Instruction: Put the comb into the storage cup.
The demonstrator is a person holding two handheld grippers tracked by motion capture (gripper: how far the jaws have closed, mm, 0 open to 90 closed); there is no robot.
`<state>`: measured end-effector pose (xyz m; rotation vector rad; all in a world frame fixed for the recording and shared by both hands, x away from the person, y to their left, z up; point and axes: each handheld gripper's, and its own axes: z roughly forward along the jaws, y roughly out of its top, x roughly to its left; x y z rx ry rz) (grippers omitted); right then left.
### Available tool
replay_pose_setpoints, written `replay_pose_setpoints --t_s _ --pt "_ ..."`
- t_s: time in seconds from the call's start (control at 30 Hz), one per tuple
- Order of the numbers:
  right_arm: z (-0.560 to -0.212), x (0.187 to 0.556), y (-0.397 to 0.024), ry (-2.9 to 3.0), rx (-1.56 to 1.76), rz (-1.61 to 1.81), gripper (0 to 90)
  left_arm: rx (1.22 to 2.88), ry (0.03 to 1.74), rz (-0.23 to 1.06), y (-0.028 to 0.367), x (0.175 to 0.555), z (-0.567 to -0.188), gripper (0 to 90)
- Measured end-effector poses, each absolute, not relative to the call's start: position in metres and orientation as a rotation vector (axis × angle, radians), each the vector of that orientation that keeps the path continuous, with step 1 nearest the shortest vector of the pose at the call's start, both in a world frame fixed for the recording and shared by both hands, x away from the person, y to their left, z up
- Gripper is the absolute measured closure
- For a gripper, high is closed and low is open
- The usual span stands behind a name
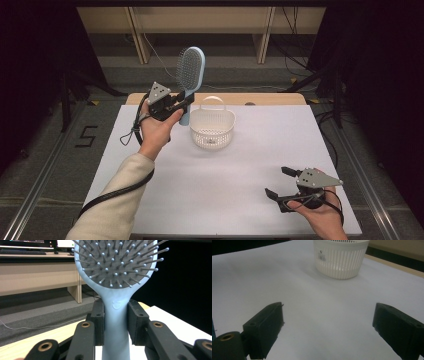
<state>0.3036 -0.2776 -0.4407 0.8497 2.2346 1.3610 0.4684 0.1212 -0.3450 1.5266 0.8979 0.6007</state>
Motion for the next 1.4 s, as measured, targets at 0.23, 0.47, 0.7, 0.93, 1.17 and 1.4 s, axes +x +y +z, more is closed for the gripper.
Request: replay_pose_setpoints --t_s 0.23,0.47,0.7,0.93,1.17,1.4 --pt "-0.441 0.304 -0.278 2.234 0.849 1.361 10.4 1.523 0.891 0.601 0.118 0.47 -0.342 69.5" --pt "-0.44 0.303 -0.278 2.234 0.848 1.363 10.4 1.525 0.891 0.601 0.116 0.472 -0.342 69.5" --pt "-0.441 0.304 -0.278 2.235 0.85 1.362 10.4 1.532 0.886 0.595 0.113 0.474 -0.343 69.5" --pt "-0.441 0.304 -0.278 2.235 0.851 1.361 10.4 1.536 0.882 0.593 0.111 0.476 -0.343 69.5" --pt "-0.441 0.304 -0.278 2.236 0.849 1.362 10.3 1.541 0.875 0.595 0.107 0.478 -0.341 69.6" --pt "-0.441 0.304 -0.278 2.236 0.849 1.365 10.3 1.544 0.874 0.597 0.102 0.482 -0.342 69.5"
